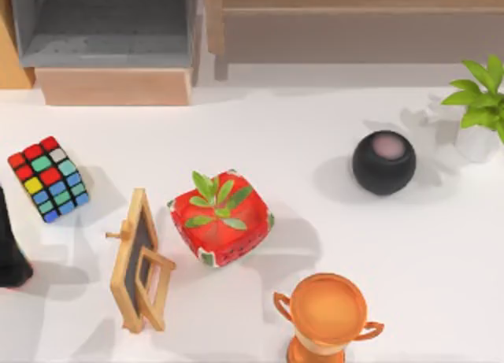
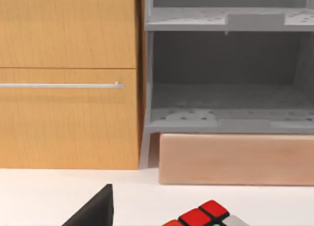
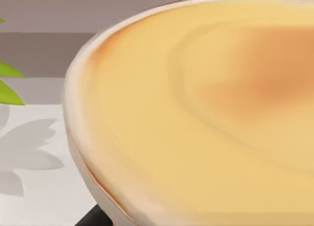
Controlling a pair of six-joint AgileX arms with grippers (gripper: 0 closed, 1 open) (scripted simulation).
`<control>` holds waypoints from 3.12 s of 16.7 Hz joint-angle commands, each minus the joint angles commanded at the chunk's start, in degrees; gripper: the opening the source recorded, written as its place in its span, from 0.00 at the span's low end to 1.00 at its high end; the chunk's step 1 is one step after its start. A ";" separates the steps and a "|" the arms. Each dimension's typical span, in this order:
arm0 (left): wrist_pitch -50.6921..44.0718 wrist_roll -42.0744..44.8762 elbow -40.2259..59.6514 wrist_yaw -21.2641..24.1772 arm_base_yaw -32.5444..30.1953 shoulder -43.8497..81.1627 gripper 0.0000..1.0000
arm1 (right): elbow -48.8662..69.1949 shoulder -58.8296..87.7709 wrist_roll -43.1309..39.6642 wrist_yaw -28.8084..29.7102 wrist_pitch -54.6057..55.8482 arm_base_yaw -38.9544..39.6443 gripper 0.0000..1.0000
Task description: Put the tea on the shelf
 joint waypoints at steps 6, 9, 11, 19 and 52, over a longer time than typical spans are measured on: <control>0.00 0.00 0.00 0.00 0.00 0.00 1.00 | 1.55 -0.97 -0.05 1.08 0.13 -0.17 0.00; 0.00 0.00 0.00 0.00 0.00 0.00 1.00 | 6.37 -2.38 -0.40 4.49 -2.62 0.43 0.00; 0.00 0.00 0.00 0.00 0.00 0.00 1.00 | 10.35 -2.71 -0.55 7.58 -6.00 1.45 0.00; 0.00 0.00 0.00 0.00 0.00 0.00 1.00 | 28.32 -3.20 0.18 19.36 -19.01 7.79 0.00; 0.00 0.00 0.00 0.00 0.00 0.00 1.00 | 63.02 7.65 10.24 45.09 -53.93 45.95 0.00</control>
